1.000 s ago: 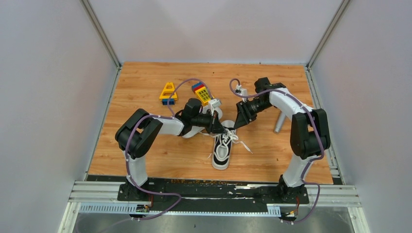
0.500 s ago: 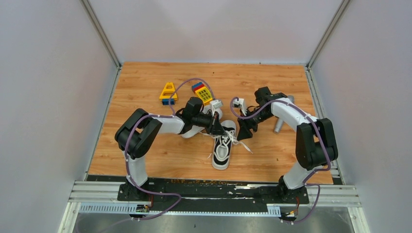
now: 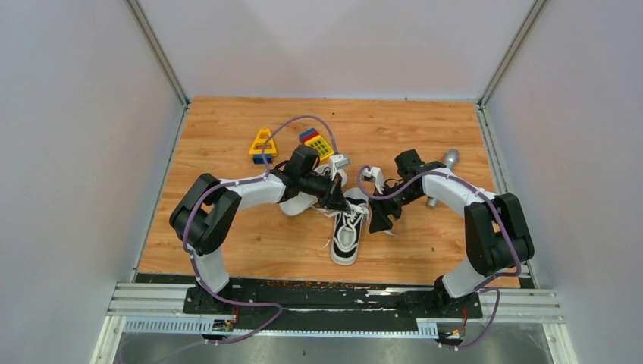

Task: Tie the shoes
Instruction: Cross the shoelace with the shoelace.

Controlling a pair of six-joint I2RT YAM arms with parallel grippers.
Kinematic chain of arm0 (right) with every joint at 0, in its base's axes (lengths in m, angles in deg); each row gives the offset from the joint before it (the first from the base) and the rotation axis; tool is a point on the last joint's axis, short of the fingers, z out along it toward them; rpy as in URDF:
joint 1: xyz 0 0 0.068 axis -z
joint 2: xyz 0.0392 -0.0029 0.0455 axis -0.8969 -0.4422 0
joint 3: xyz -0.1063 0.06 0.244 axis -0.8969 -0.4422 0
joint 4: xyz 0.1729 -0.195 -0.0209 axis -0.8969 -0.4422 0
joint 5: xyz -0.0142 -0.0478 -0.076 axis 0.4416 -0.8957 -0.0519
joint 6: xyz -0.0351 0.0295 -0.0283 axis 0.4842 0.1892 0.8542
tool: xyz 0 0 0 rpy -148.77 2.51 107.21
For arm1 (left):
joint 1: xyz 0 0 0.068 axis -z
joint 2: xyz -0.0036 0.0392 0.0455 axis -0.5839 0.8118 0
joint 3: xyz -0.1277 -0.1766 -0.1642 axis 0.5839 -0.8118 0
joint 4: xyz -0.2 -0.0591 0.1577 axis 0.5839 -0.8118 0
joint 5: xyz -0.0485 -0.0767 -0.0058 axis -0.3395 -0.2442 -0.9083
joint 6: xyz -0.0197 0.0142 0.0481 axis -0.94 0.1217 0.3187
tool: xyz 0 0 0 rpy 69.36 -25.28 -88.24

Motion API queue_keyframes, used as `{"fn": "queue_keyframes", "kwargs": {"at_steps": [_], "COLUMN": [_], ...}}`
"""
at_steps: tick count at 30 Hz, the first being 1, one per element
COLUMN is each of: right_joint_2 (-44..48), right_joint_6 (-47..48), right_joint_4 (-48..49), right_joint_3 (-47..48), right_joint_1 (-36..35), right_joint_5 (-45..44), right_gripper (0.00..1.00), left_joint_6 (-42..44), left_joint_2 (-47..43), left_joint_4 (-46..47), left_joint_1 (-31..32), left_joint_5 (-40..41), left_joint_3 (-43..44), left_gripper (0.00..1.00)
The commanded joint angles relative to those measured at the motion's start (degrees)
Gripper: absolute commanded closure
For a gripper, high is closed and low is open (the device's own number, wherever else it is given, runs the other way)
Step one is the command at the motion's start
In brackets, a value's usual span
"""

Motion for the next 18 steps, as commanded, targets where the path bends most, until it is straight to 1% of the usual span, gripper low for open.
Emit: {"fn": "queue_keyframes", "kwargs": {"at_steps": [1,4,6,12,15,18], "right_joint_2": [2.53,1.55,0.64,-0.7,-1.03,-0.15], "right_joint_6": [-4.97,-6.44,-7.21,-7.86,-6.8,-3.16], "right_joint_4": [6.52,7.82,8.95,10.87,11.77,12.22], "right_joint_3": [-0.76,-1.11,-1.51,-2.58,-3.71,-5.05], "right_joint_1": [-0.49,-0.99,-1.37,-2.73,-3.29,-3.28], "right_joint_5": [-1.29,-1.65,-2.33,-0.74,-1.38,-2.66], "right_gripper": [0.36,0.36,0.38,0.38,0.38,0.37], "left_joint_6": [3.64,4.57,4.98,4.4,4.18,4.12], "left_joint_2": [-2.02,-1.39,-1.22,-1.76,-2.4,-2.22], "left_joint_4": [-4.56,-6.21,-6.6,-6.65,-8.45,-8.66], "left_joint_1": [0.32,0.52,0.73,0.93,0.93,0.96], "left_joint_5": [-0.48,0.23,0.88,2.75,3.62,3.83], "left_joint_3": [2.04,2.27,2.43,2.38,2.23,2.1], "left_gripper": [1.0,1.0,1.0,1.0,1.0,1.0]}}
